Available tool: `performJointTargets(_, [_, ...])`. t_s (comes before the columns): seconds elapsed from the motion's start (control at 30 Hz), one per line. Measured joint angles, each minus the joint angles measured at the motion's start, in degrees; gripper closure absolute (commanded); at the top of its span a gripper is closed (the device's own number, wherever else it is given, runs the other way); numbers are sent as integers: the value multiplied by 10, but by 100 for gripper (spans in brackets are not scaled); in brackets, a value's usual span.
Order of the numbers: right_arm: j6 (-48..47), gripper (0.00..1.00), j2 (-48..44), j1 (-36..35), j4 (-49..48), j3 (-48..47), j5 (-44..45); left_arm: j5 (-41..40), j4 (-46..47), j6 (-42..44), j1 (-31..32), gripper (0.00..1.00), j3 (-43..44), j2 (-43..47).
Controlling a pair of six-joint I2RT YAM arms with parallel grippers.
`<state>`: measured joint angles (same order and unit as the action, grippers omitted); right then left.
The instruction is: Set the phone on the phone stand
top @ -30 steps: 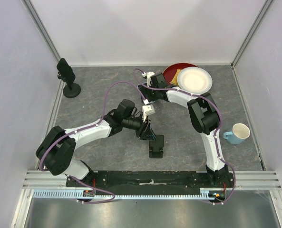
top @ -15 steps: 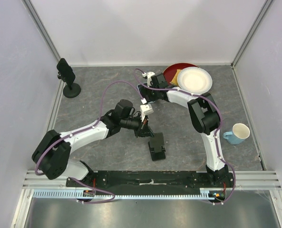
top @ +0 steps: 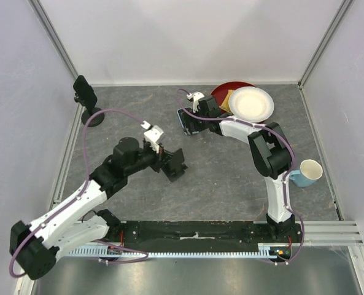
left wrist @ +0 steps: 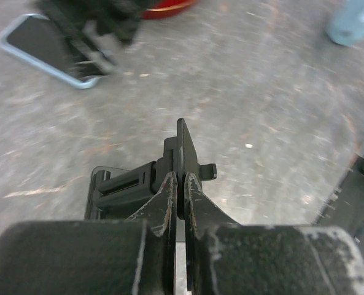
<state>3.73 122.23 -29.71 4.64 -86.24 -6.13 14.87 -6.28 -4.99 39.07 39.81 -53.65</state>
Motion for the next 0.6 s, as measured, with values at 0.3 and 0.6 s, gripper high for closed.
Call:
performJointTargets(0.3, [5, 2, -98, 0, -96, 104, 2, -216, -39, -10, -108, 98, -39, 113])
performJointTargets(0.6, [10, 2, -188, 0, -215, 199, -14, -277, 61, -21, -334, 98, -90, 126])
